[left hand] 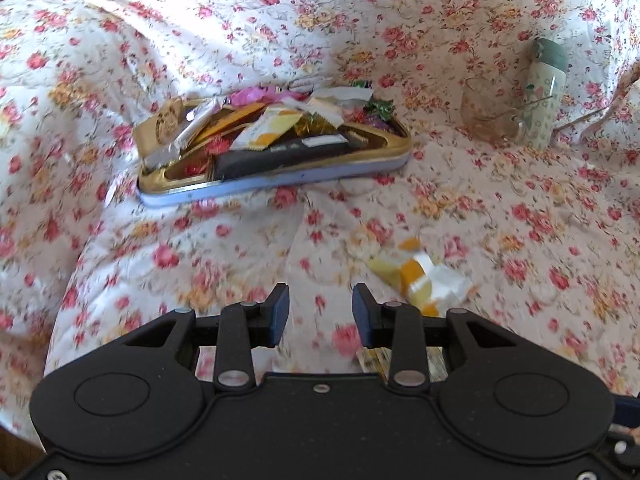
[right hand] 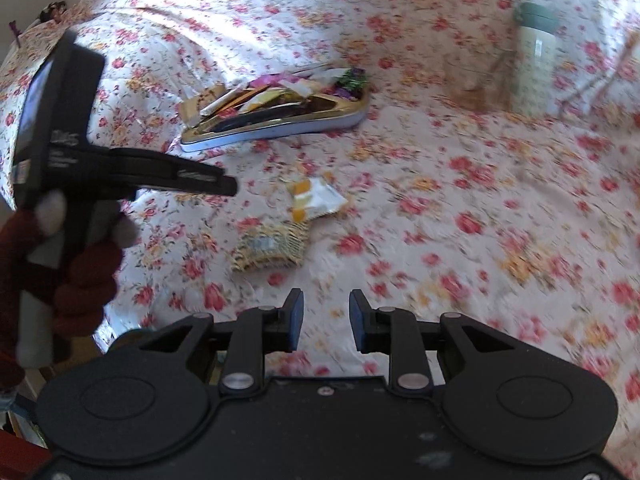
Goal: Organize snacks
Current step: 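Move both open tools back toward the last snacks on the sheet, then grasp the yellow-white wrapped snack with the left tool while the right tool grasps the brown patterned packet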
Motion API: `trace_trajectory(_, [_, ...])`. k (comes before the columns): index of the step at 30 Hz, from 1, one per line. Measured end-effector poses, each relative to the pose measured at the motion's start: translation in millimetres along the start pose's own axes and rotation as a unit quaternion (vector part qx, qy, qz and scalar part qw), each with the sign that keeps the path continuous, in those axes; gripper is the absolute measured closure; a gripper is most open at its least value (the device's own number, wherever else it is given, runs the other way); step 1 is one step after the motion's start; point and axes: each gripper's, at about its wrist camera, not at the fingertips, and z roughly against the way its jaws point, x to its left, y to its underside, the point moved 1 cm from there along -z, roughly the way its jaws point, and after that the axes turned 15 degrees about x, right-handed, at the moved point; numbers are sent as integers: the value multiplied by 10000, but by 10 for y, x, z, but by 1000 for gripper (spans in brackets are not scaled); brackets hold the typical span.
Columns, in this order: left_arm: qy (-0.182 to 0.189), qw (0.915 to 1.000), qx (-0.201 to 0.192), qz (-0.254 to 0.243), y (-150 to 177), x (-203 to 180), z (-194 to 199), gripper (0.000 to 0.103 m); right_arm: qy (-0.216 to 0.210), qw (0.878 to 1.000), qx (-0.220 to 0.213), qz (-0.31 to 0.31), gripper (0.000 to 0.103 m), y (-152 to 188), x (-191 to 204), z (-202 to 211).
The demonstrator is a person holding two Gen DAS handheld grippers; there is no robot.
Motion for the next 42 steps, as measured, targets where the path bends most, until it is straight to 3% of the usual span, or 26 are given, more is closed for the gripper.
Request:
trace_trajectory(9, [-94,9996,-205,-176,-30,62,-92,59,-464,9978,292,363,75,-276,251,-357])
trace_trajectory(13, [-79,9997,-218,8,-17,192,-90,59,-865,9947,537,125,68,-366,320,-542])
trace_trajectory(16, [-73,9997,-226,108,3,293,-81,59,-910,9938,612,-182,65,-430,335,-655])
trace_trajectory(19, [-60,9995,-233,180,29,374,-72,59,-807,9941,505,-512,56,-479,317,-702])
trace_trajectory(23, [11,9993,-238,272,68,461,-66,59,-639,9933,440,-856,54,-593,283,-790])
trace_trajectory(30, [46,9991,-298,308,134,551,-24,59,-193,9956,259,-878,45,-720,383,-864])
trace_trajectory(36, [99,9989,-335,317,141,590,33,59,310,9986,165,-401,46,-711,540,-927])
trace_trajectory(42, [149,9991,-312,245,114,508,56,59,644,9976,135,194,58,-583,558,-883])
